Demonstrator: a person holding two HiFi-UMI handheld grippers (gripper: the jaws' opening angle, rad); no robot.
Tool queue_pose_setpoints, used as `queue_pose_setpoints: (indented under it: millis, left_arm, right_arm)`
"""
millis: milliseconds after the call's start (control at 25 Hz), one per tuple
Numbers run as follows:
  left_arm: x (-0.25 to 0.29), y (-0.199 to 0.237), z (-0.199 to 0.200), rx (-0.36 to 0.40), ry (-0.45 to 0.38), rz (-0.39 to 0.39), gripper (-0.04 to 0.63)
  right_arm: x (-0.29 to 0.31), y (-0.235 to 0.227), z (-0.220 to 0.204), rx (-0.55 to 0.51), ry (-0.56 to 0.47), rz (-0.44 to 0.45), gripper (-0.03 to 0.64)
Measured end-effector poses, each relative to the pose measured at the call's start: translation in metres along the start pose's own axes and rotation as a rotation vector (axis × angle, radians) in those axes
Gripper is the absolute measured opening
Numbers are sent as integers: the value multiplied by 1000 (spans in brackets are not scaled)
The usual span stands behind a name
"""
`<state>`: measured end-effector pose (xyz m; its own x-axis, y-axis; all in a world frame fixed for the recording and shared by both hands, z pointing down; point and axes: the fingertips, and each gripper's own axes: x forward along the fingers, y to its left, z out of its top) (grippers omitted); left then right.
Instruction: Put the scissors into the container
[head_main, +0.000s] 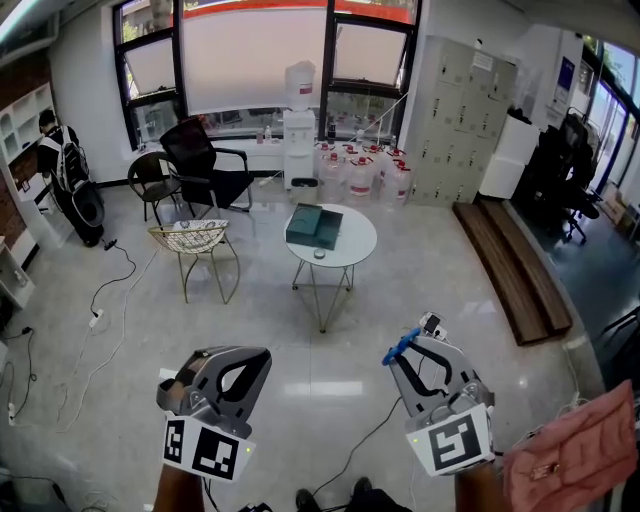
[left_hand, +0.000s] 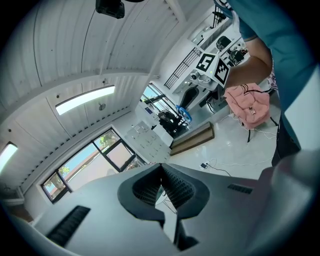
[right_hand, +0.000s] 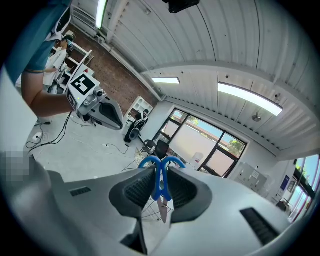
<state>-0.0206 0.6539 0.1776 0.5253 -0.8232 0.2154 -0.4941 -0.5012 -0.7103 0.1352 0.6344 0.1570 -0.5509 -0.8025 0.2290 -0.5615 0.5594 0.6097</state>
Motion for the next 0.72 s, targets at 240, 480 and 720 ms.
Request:
queue_pose_setpoints:
  millis: [240, 480, 720]
  left_arm:
    - [30, 4, -3, 1, 42, 8, 17]
    - [89, 23, -2, -10, 118, 26, 18]
    - [153, 42, 11, -14, 172, 58, 18]
  right_arm:
    - [25, -25, -17, 8, -35, 26, 95]
    - [74, -75, -44, 28, -77, 93, 95]
    - [114, -139, -76, 42, -124, 127, 95]
